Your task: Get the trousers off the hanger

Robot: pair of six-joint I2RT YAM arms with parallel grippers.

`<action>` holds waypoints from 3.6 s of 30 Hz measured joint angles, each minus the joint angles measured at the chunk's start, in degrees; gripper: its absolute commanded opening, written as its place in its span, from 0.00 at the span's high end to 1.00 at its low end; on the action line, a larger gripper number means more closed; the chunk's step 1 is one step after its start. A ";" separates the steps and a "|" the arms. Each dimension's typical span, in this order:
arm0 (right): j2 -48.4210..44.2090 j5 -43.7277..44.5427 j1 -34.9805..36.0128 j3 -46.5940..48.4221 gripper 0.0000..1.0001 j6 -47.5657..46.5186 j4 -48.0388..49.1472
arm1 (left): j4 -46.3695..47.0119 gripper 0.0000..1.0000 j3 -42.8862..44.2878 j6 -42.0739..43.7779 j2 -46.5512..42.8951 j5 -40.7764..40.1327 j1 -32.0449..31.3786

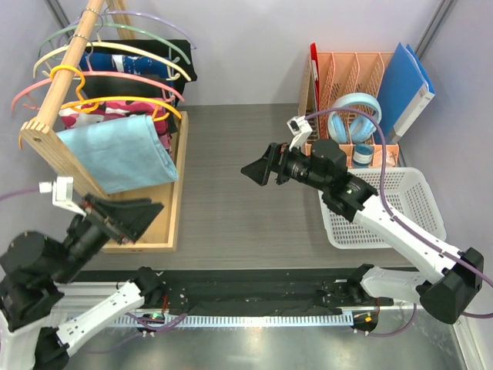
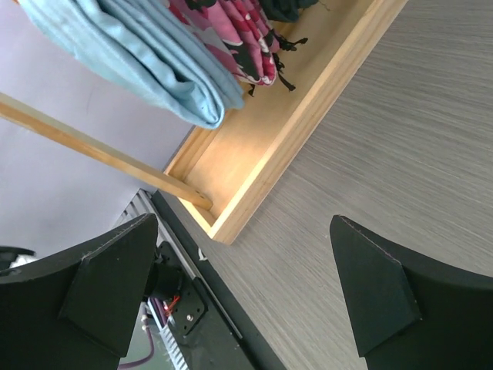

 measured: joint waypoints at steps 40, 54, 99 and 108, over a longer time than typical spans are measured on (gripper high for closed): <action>-25.75 9.33 0.59 -10.71 0.00 4.52 -8.90 | 11.96 0.41 34.36 16.00 55.06 -56.68 3.23; -26.95 9.84 0.59 -13.55 0.00 5.90 -10.01 | 11.28 0.50 32.33 16.13 55.23 -52.65 16.17; -32.87 11.72 0.59 -17.38 0.00 8.59 -12.09 | 21.53 1.00 23.12 20.50 48.15 -48.89 19.91; -32.57 11.85 0.59 -17.38 0.00 8.57 -12.33 | 31.63 1.00 17.68 23.78 42.84 -45.35 19.32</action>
